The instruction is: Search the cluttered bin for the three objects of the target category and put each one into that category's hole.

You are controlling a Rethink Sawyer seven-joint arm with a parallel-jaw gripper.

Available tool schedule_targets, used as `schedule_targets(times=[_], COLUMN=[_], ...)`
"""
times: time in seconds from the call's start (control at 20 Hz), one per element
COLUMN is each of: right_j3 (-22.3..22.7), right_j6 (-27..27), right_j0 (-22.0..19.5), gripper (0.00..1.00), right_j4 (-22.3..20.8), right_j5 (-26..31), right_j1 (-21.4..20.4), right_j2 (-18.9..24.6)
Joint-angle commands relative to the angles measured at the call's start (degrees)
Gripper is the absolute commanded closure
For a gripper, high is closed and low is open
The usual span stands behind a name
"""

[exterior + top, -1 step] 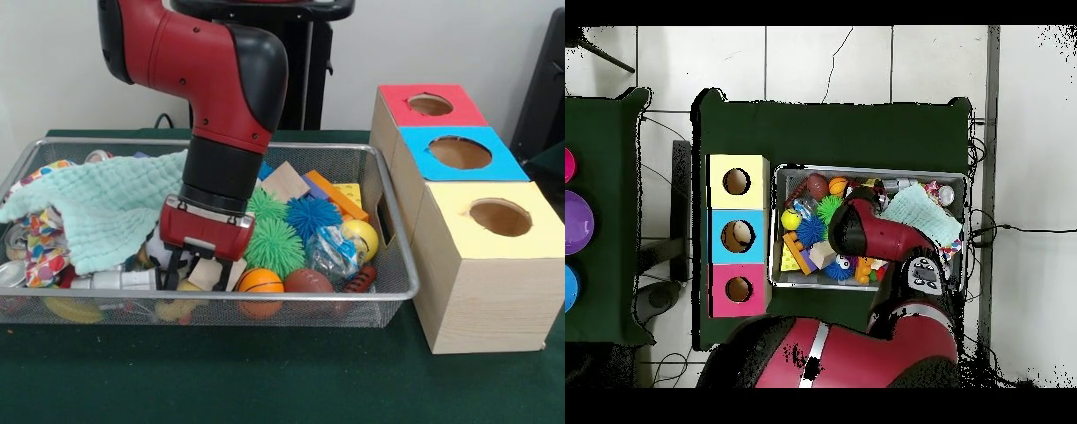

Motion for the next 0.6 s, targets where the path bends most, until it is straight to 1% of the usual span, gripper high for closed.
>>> schedule_targets(times=[0.05,0.1,0.3,0.6], right_j3=[0.36,0.19,-1.62,-0.56], right_j6=[8.02,7.89,9.6,9.51], right_j0=[-1.37,-0.75,4.44,6.34], gripper=[0.0,0.0,0.0,0.0], right_j4=[3.69,4.5,9.7,12.12], right_j5=[10.07,12.38,19.11,18.67], right_j1=[9.94,9.92,11.75,11.72], right_j2=[-0.63,-1.39,-8.02,-9.93])
